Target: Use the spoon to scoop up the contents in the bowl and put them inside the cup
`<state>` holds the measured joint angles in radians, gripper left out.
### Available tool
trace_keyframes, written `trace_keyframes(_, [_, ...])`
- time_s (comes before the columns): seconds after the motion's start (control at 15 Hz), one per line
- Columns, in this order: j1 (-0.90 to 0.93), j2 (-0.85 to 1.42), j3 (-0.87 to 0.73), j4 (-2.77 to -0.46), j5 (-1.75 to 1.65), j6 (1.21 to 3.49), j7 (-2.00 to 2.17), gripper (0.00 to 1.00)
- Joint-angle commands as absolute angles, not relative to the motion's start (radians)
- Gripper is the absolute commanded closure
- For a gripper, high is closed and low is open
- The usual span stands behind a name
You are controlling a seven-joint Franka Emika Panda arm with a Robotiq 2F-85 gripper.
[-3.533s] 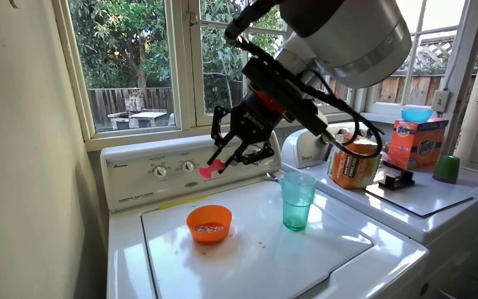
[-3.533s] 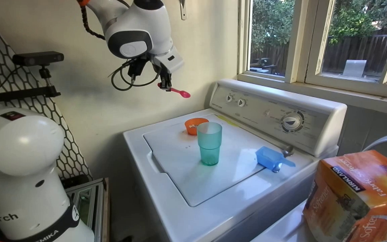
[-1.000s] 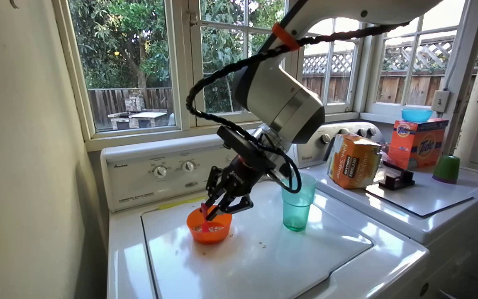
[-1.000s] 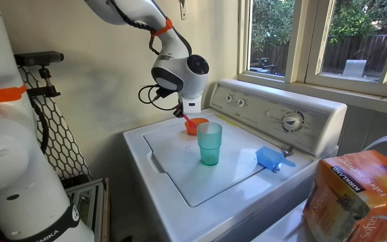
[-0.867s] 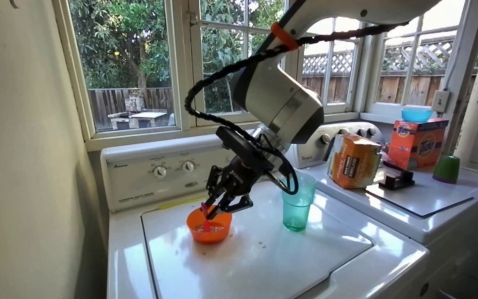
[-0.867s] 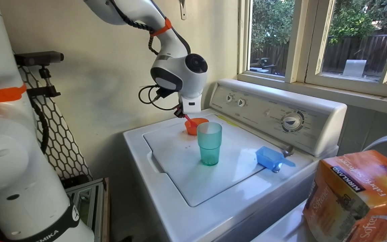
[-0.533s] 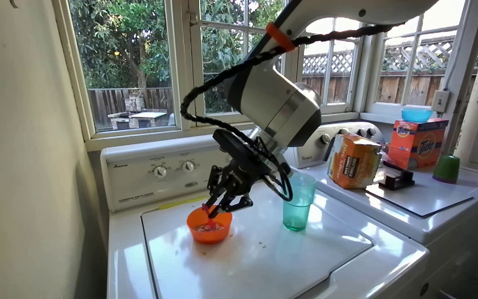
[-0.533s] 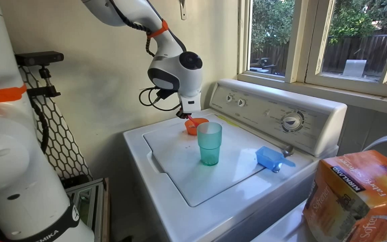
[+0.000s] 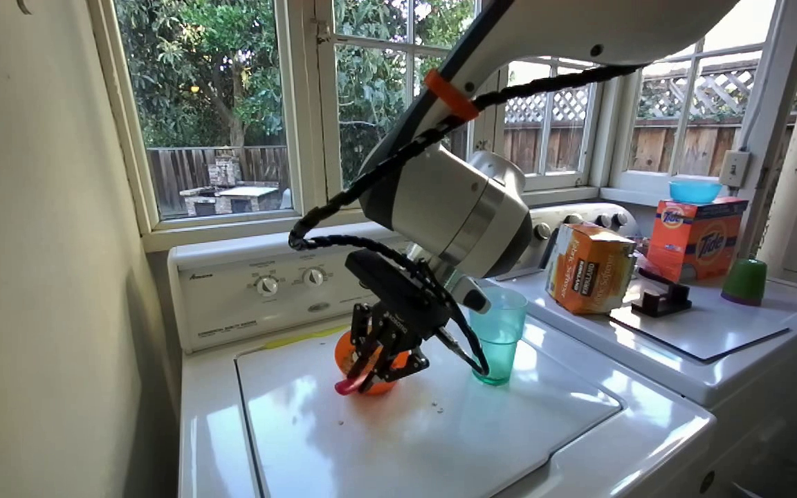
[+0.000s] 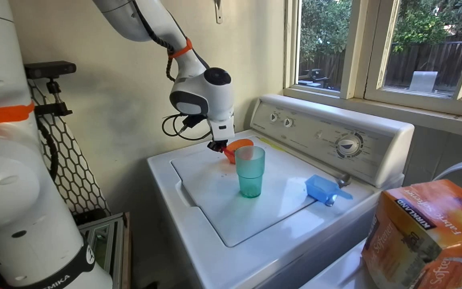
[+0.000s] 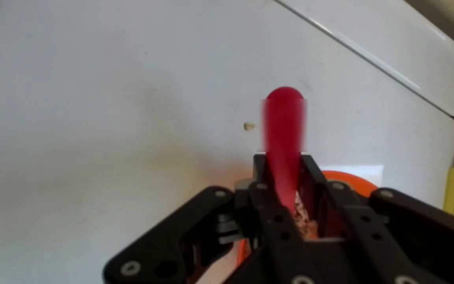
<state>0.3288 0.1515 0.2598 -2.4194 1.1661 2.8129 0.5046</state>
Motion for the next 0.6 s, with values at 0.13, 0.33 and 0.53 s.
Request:
trace_keyframes(0.13, [0.382, 0.141, 0.287, -2.489, 1.069, 2.944, 0.548, 0.94])
trace_keyframes(0.33, [0.403, 0.133, 0.300, -2.505, 1.027, 3.001, 0.554, 0.94])
trace_keyframes(0.53, [0.431, 0.122, 0.291, -2.515, 0.973, 3.053, 0.570, 0.94])
